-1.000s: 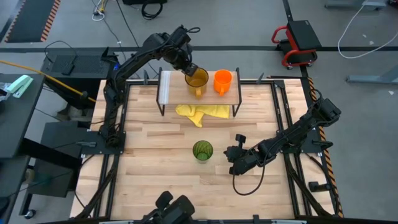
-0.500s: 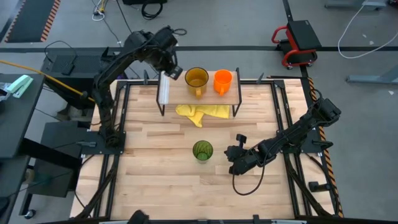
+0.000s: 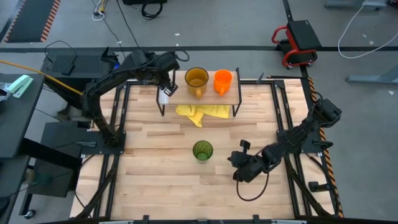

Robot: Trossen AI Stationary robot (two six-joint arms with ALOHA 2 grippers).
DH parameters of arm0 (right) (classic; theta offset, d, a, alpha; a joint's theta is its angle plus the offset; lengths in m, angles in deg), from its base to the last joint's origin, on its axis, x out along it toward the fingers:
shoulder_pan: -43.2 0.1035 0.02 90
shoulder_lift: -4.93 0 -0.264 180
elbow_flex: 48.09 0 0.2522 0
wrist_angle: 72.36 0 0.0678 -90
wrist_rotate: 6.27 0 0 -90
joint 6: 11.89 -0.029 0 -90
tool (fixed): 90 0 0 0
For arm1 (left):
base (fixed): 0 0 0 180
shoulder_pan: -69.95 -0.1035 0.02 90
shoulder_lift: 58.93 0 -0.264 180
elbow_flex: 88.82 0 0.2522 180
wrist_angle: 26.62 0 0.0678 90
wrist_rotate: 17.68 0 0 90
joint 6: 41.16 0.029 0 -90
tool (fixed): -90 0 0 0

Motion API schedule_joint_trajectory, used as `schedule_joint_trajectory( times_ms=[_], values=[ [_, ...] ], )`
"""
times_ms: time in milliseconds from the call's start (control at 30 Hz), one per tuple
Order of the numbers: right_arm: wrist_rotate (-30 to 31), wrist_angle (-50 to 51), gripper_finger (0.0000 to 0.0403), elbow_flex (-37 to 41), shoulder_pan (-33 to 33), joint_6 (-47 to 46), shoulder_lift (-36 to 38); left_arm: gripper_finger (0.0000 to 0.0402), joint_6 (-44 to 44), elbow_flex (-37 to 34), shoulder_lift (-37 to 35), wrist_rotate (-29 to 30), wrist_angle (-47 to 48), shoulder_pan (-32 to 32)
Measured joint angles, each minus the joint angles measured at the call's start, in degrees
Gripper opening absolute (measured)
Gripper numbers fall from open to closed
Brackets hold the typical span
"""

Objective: Stack small to large cups/mugs on shelf
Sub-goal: Put the yellow mug on the shelf

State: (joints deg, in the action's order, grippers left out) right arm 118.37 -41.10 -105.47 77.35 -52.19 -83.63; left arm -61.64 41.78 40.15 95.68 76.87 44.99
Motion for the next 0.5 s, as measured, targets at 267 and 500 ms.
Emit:
schedule_joint_trajectory(
  times_ms=[267, 500],
  values=[
    [3.2, 0.0, 0.0007, 0.0, 3.1, -0.5, 0.0, 0.0098, 1.1, -13.6, -2.6, -1.5, -9.4, -2.6],
    [6.7, 0.6, 0.0005, 0.0, 3.4, -0.2, 0.0, 0.0065, 3.1, -17.3, -2.5, -4.5, -18.2, -4.7]
  ],
)
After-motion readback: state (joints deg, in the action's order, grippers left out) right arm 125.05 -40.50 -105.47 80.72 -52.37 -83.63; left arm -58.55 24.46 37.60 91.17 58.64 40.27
